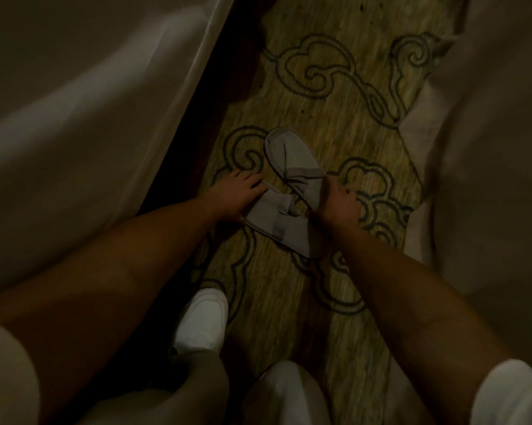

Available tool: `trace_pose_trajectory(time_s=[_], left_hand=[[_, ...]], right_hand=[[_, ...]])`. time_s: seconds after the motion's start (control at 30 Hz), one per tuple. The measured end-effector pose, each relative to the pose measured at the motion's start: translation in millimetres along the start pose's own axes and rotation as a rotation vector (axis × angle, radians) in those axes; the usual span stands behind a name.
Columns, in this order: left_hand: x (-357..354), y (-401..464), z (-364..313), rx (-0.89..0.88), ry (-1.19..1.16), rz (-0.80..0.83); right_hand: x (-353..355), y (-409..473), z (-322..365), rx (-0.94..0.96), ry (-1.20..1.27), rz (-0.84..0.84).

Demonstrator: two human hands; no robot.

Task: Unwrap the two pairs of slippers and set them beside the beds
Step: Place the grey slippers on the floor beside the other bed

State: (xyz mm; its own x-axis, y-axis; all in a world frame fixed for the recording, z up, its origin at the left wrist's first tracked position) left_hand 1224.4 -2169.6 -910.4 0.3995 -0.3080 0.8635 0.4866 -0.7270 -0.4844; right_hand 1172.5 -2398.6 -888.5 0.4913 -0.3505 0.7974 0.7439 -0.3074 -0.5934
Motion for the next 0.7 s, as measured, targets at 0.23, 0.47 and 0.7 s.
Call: trace_pose_trajectory(time_s=[0.23,0.47,0.7], left_hand=[[-2.8,-9.9,-1.9,0.036,-0.021,-0.011],[-10.2,-22.6,-3.5,0.078,-0.105,0.034],[-12.2,-24.8,-8.6,0.106,-0.132,0.066]], right_hand=[[11.4,-3.9,-7.9,0.156,-0.041,-0.057],[-1.2,6.3,-6.7,0.028,-0.074,-0.028],[10.3,24.9,4.3,0.154,-0.120,-0.042]])
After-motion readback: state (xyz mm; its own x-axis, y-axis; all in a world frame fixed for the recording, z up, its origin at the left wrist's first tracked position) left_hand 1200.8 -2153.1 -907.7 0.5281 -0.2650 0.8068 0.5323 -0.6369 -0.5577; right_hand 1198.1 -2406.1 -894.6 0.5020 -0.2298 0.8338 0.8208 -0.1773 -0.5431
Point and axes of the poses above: each hand's wrist, its own y-axis towards the middle knuckle, its own x-axis out of the back of the hand, z = x × y, the point moved 6 cm from there along y, towards the middle knuckle, and after that the axes turned 7 degrees about z, right-handed, at the moved point
